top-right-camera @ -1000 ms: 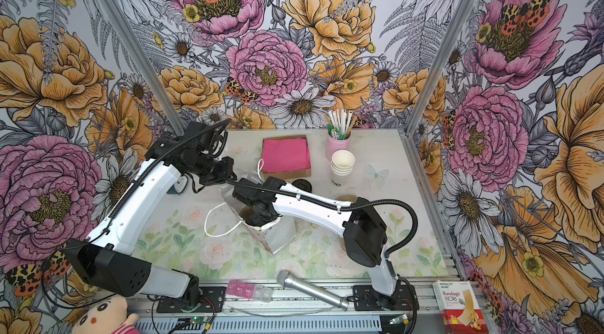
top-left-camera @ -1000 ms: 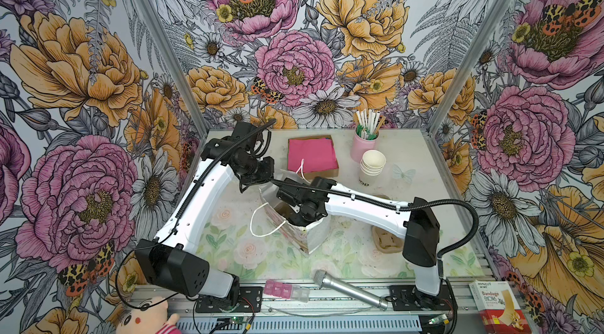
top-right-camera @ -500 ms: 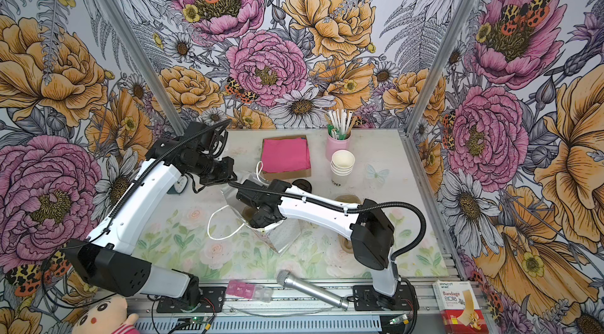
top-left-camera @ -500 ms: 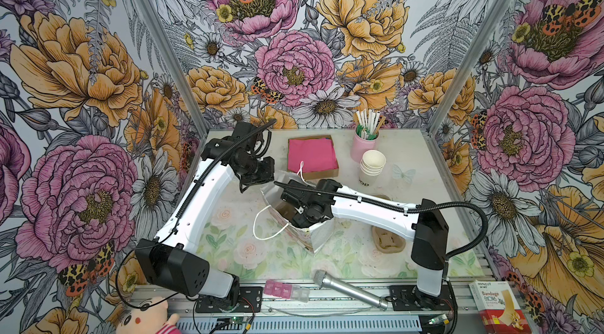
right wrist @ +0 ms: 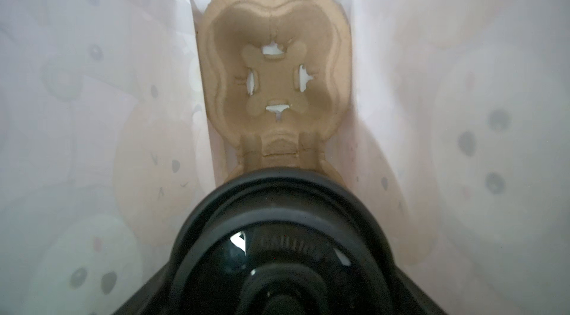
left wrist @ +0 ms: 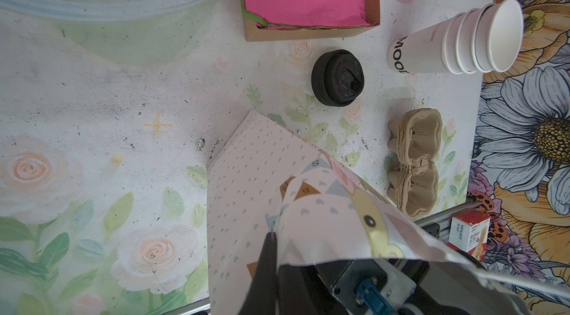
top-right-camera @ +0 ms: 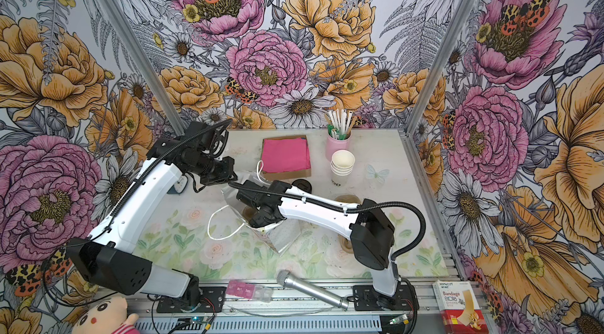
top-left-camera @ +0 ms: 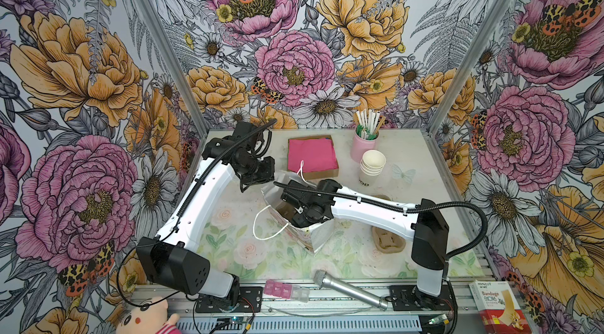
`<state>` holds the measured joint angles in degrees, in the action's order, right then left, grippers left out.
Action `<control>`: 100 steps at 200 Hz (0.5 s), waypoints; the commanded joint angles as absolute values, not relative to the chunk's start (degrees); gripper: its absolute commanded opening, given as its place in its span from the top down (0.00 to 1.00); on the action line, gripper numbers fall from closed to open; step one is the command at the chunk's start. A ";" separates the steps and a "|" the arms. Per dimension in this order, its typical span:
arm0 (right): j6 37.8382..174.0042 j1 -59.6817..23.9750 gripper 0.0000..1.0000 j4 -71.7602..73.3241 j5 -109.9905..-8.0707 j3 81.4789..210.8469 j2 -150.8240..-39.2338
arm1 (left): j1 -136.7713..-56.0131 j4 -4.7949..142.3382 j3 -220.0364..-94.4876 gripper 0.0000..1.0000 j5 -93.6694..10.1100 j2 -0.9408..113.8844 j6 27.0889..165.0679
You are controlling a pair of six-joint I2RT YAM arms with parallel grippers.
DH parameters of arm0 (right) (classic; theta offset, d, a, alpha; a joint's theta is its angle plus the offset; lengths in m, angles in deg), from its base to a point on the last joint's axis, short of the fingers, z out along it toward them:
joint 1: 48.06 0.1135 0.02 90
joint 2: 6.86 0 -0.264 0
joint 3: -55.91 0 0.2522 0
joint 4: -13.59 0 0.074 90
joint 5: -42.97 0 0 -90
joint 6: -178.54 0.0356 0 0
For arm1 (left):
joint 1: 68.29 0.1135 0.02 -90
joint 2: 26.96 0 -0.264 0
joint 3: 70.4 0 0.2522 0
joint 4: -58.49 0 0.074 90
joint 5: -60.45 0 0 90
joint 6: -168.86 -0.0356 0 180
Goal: Pack a coffee takeout order
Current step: Place the coffee cup in the cup tray.
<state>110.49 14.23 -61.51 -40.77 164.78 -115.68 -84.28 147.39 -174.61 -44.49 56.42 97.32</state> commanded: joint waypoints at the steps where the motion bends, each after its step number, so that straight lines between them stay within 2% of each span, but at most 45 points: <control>1: 110.87 14.67 0.13 -59.81 -39.77 162.16 -113.56 | -83.69 146.85 -175.97 1.00 -44.67 56.98 96.33; 100: 111.64 14.61 0.13 -56.44 -40.78 157.92 -112.15 | -83.68 146.85 -176.09 1.00 -44.82 57.59 96.02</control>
